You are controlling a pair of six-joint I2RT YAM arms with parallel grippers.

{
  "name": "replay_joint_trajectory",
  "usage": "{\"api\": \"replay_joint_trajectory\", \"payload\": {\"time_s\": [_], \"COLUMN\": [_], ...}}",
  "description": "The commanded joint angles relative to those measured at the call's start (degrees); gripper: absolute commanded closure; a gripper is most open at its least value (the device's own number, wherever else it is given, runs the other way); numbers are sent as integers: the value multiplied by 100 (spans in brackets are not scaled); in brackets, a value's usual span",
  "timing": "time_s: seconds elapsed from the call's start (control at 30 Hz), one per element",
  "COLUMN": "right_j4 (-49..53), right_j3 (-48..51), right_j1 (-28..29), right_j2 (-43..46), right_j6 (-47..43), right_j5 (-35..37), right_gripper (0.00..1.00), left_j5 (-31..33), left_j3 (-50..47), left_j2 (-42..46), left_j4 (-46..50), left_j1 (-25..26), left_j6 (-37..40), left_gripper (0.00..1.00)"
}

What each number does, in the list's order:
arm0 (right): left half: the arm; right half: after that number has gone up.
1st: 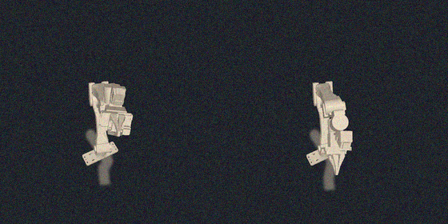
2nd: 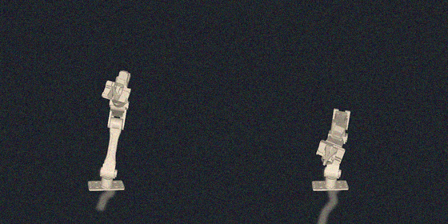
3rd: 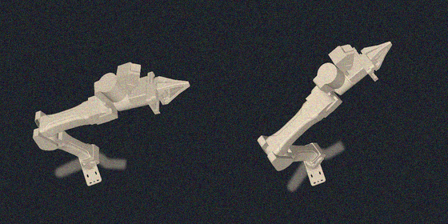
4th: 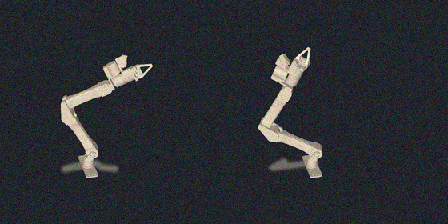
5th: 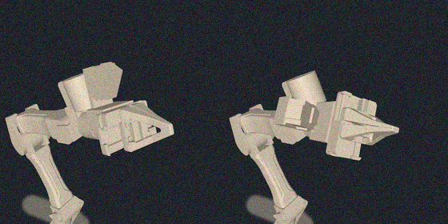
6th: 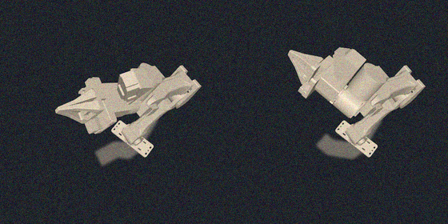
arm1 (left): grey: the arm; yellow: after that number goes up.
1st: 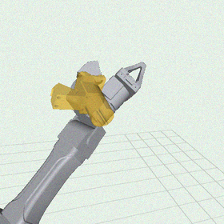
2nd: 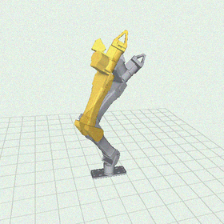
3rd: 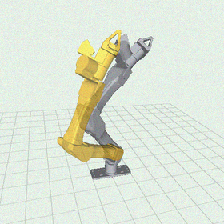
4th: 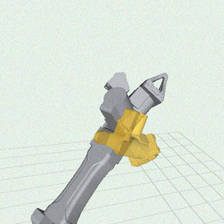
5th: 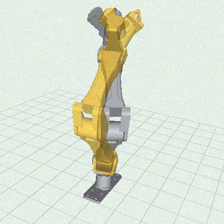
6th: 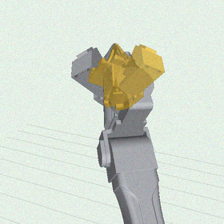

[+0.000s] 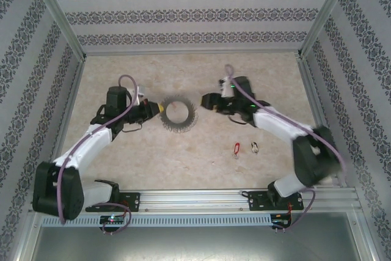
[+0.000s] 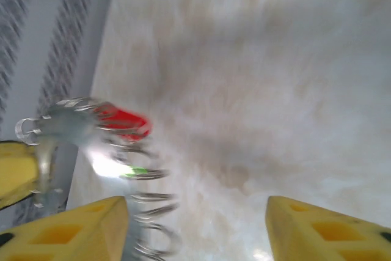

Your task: Put the keys on the keyring

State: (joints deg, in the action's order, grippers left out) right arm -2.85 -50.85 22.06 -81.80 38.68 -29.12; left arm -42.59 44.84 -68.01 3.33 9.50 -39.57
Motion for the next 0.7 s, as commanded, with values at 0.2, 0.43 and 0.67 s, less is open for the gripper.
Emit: {"api": "replay_joint_trajectory", "payload": {"time_s": [0.2, 0.43, 0.67], "right_j4": [82, -506, -945], "right_j3": [995, 1703, 2420], "right_j1": [-487, -169, -69], "right_j2": [2022, 3244, 4281], "right_j6": [-553, -1202, -2651], "right_j5": [1345, 1935, 1701], "right_gripper": [40, 31, 47], "left_j5": [1127, 370, 42], "left_j3": [1722, 2137, 2086], "left_j2": [-402, -475, -364], "left_j4": [1065, -60, -878], "left_j1": [807, 1137, 1183], "left_j6": [923, 818, 749], "left_gripper": [100, 100, 100]}}
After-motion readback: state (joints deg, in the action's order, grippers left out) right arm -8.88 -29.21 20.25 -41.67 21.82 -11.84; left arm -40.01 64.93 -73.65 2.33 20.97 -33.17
